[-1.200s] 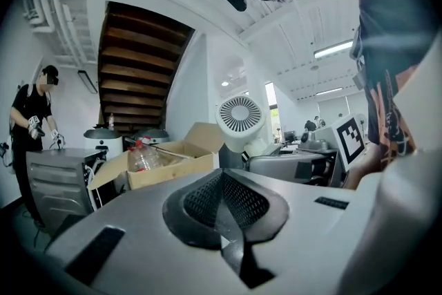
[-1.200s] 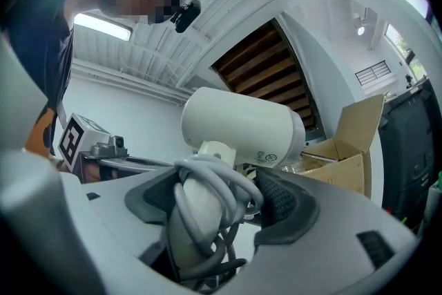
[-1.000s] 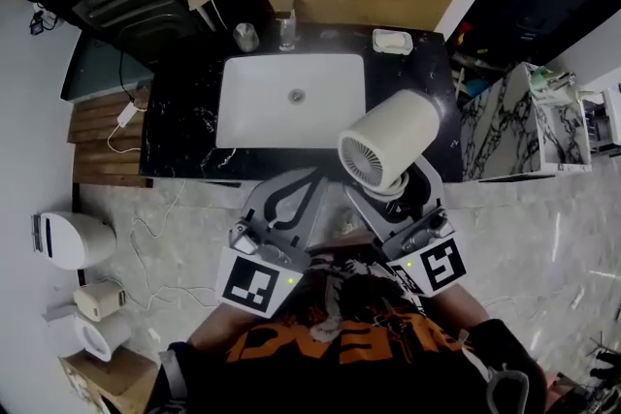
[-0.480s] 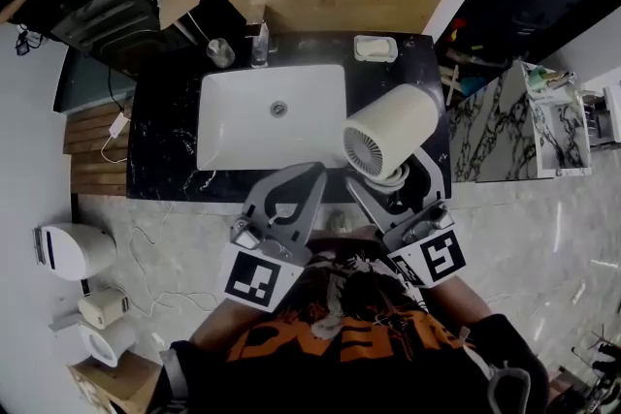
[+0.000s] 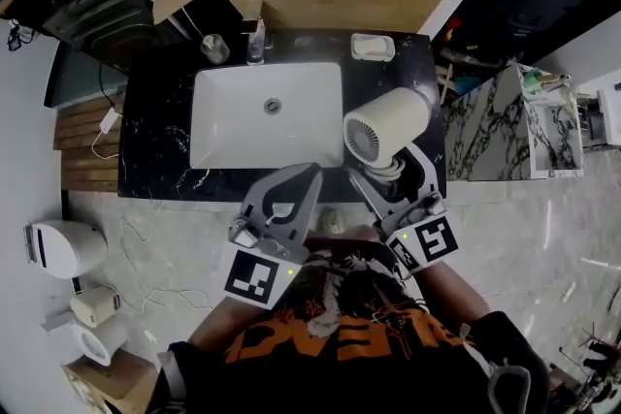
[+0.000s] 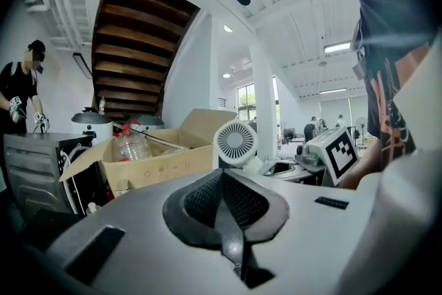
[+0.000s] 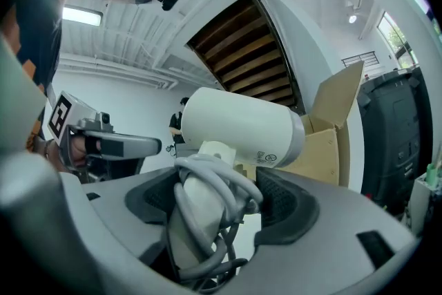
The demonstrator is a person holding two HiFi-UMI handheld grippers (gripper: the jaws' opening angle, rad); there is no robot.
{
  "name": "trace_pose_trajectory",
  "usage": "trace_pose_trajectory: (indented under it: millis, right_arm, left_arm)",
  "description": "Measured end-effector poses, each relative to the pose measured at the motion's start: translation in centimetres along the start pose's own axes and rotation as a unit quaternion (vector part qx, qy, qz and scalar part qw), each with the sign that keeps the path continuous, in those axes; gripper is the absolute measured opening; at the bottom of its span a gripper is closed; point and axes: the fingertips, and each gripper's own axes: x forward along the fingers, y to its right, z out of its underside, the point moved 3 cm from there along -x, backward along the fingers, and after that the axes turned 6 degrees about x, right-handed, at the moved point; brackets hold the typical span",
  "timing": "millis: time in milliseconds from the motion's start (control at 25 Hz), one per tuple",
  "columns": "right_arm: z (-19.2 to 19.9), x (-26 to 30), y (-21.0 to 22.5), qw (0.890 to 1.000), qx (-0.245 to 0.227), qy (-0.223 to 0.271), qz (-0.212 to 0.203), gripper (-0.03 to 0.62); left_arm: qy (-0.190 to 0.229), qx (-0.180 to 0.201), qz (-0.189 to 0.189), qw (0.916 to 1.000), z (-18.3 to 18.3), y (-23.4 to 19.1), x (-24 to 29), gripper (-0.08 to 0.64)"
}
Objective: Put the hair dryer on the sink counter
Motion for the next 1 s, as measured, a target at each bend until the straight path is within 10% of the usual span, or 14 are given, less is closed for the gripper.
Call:
trace_pose_trajectory:
  millis: [1000]
  right_arm:
    - [16.4, 2.3, 16.2, 0.966, 0.022, -0.198, 0.166, 0.347]
  left_arm:
    - [0.019, -0.008, 0.002, 0.9998, 0.5, 1.4, 2.9, 0.023]
